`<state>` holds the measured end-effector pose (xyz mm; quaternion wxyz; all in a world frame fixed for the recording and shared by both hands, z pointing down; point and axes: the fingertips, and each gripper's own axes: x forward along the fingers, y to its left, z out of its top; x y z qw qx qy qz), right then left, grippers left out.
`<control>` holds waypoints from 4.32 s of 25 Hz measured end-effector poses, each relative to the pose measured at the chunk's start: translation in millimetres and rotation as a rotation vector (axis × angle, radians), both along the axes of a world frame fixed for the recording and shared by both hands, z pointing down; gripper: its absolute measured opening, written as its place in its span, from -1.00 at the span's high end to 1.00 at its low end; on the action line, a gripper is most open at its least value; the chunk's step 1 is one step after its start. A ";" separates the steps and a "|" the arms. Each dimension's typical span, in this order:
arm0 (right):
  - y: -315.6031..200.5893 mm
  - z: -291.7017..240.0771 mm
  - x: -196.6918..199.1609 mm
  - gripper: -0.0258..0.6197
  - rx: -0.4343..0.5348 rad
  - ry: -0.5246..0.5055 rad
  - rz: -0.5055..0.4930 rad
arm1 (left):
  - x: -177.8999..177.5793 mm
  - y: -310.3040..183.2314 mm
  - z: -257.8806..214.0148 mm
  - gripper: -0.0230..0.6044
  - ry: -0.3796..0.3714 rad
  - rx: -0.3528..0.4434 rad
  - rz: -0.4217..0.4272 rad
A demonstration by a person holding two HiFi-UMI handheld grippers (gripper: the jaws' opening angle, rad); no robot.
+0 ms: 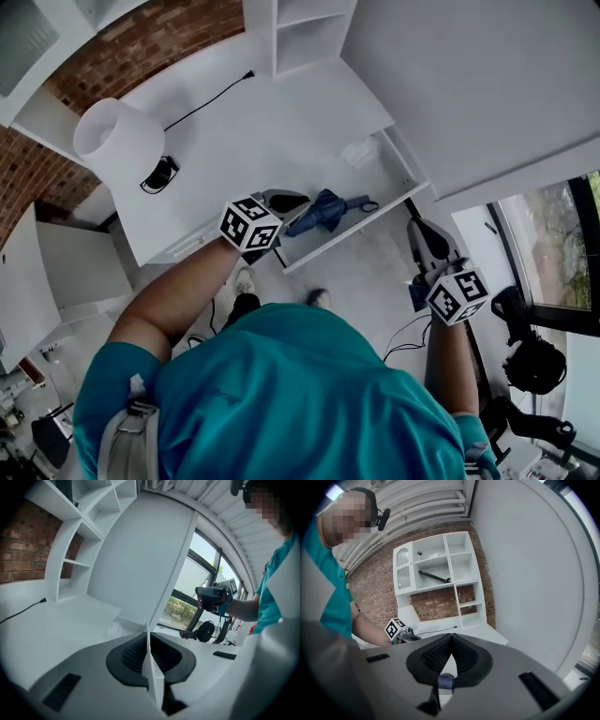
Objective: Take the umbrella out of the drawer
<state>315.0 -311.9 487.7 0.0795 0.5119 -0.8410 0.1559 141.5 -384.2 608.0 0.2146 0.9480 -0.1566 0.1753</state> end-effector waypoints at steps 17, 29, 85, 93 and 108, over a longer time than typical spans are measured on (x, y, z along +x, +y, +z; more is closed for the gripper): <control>26.8 89.1 56.1 0.85 -0.172 -0.025 0.055 | 68.5 -20.6 235.9 0.05 -0.661 0.049 0.284; 41.4 124.8 81.4 0.85 -0.230 -0.045 0.083 | 75.5 -20.3 321.1 -0.02 -0.844 0.124 0.324; -86.4 -182.0 -39.9 0.85 0.229 -0.011 -0.056 | -63.7 -35.6 -309.8 0.10 0.331 0.436 -0.098; -98.5 -199.0 -33.3 0.85 0.225 -0.044 -0.036 | -61.9 -33.9 -342.3 0.10 0.401 0.450 -0.091; -104.6 -203.0 -35.7 0.86 0.241 -0.039 -0.060 | -60.1 -33.8 -354.0 0.10 0.439 0.460 -0.087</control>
